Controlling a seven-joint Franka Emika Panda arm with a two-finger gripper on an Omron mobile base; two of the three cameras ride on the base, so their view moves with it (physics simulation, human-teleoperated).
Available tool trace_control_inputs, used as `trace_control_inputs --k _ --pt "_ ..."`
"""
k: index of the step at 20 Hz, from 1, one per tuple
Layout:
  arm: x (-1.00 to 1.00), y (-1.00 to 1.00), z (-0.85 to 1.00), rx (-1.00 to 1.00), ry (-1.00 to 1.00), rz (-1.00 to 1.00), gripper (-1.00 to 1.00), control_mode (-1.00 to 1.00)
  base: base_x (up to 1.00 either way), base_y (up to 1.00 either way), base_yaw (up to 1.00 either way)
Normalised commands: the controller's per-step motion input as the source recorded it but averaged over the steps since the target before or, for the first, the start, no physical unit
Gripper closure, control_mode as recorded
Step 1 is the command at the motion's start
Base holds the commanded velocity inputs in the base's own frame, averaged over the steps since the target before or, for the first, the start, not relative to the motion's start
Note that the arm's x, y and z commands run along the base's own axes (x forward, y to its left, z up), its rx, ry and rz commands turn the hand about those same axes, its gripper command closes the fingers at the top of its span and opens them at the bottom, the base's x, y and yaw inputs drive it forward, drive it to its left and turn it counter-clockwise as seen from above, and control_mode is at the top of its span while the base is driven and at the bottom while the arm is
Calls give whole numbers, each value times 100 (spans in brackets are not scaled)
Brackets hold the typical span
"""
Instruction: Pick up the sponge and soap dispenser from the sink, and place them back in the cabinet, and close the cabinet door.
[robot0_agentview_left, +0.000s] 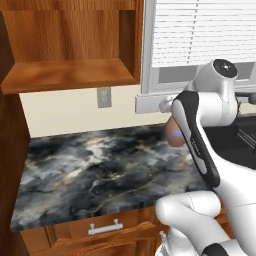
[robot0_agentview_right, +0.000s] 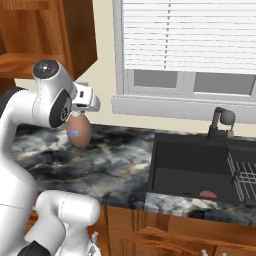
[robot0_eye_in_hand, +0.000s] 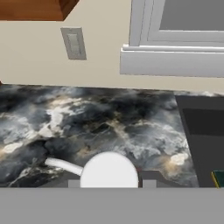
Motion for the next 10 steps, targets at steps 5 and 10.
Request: trace_control_inputs --k 5,10 --pt "0 55 18 -3 0 0 100 -100 0 0 0" --pt "0 49 22 -2 0 0 100 -100 0 0 0"
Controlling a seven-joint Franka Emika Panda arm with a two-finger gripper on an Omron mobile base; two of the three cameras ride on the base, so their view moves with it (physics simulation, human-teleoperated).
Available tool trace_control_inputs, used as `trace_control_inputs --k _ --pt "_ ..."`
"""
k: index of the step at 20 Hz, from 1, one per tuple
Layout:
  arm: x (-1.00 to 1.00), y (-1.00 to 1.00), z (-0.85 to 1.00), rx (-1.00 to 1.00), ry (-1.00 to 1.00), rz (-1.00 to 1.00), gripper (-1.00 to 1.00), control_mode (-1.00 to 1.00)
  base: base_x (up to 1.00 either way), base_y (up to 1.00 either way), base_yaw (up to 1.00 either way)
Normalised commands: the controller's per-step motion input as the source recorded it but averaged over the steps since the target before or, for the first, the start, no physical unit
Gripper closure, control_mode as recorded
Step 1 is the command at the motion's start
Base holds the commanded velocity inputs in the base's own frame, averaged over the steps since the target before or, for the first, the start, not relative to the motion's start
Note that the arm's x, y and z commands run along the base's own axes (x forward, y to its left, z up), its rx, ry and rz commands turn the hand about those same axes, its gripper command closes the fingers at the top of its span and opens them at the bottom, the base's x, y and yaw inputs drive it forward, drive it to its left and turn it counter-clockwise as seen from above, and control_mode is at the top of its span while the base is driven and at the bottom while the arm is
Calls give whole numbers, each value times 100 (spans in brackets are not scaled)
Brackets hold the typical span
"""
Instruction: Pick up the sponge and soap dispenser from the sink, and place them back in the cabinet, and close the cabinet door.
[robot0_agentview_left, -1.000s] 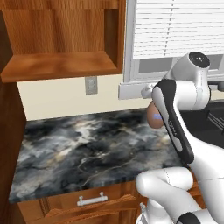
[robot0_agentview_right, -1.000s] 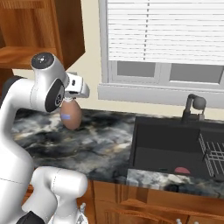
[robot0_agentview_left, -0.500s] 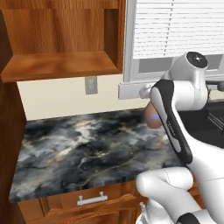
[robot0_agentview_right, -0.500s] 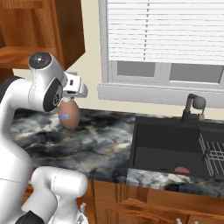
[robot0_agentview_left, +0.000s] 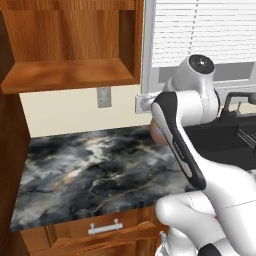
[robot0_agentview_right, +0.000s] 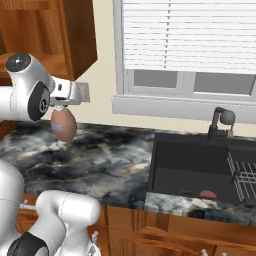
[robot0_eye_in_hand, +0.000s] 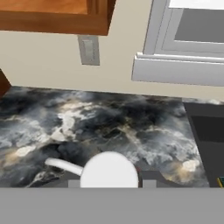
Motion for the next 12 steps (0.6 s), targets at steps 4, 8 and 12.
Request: trace_control_inputs --k 4,8,12 --pt "4 49 18 -1 0 0 100 -100 0 0 0" --pt "0 34 24 0 -1 0 100 -100 0 0 0" --pt "0 20 19 0 -3 0 100 -100 0 0 0"
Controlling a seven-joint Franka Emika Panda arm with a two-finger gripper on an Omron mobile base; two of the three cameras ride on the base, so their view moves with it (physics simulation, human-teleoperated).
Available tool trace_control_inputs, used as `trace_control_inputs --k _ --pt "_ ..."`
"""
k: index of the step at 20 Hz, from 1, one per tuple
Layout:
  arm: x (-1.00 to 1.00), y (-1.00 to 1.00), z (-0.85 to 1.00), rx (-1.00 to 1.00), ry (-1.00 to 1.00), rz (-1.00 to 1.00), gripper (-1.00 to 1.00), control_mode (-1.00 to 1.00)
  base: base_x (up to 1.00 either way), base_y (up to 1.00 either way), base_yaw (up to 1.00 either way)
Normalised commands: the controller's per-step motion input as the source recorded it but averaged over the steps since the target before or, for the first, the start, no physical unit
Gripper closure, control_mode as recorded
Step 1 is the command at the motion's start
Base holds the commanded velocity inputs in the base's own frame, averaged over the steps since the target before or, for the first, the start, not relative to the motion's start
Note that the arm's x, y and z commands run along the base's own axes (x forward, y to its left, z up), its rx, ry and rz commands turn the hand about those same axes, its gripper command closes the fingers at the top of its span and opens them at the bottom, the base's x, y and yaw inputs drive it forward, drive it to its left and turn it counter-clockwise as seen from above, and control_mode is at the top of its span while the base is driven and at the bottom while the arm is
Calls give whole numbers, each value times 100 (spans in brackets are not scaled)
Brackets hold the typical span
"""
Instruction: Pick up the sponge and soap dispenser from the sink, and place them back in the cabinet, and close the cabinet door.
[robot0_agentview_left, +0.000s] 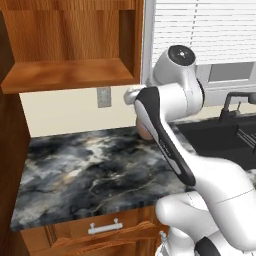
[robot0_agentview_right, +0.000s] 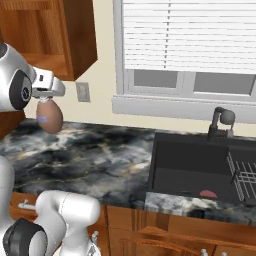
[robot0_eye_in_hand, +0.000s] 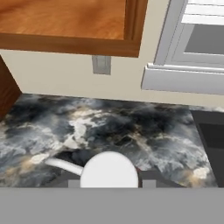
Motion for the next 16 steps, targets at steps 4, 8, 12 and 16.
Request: trace_control_inputs --k 4,8,12,16 --pt "0 24 21 0 -3 0 100 -100 0 0 0" --pt "0 20 15 0 -1 0 100 -100 0 0 0" --pt "5 19 9 0 0 0 100 -100 0 0 0" --pt "10 15 10 0 0 0 100 -100 0 0 0"
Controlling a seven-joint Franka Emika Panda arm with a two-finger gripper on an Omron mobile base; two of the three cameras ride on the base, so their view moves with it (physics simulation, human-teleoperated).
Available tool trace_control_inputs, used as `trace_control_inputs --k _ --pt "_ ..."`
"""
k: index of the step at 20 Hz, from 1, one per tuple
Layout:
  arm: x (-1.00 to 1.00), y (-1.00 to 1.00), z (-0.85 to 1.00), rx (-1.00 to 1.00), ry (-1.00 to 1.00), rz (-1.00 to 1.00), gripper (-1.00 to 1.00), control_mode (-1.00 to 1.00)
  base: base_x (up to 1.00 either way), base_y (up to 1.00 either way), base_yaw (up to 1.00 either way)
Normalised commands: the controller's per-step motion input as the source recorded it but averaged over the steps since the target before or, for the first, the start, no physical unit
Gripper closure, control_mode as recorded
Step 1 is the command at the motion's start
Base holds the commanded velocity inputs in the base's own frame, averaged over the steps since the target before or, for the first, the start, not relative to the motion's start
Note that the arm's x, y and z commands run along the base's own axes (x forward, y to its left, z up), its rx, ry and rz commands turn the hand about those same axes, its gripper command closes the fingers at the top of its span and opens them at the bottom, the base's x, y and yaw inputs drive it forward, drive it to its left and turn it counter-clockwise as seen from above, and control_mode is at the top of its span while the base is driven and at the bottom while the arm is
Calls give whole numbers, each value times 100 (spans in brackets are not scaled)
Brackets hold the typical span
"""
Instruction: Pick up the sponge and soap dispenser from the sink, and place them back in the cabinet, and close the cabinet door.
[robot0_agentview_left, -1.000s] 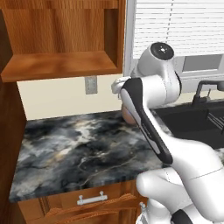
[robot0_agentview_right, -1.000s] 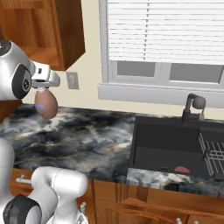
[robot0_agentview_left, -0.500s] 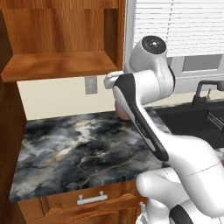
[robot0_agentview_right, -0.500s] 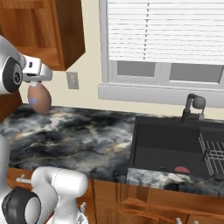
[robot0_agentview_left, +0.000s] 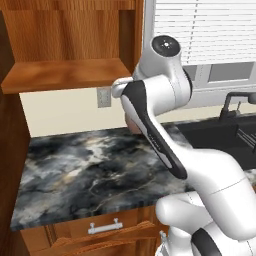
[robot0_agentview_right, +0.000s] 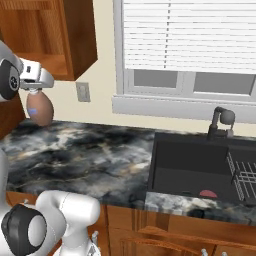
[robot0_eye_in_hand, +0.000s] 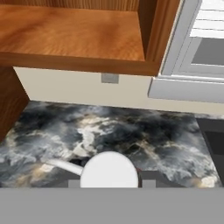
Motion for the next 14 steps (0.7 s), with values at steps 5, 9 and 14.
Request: trace_control_inputs --k 5,9,14 --pt "9 8 12 0 0 0 100 -100 0 0 0" --pt "13 8 15 0 0 0 100 -100 0 0 0" --pt "14 8 14 0 0 0 100 -100 0 0 0"
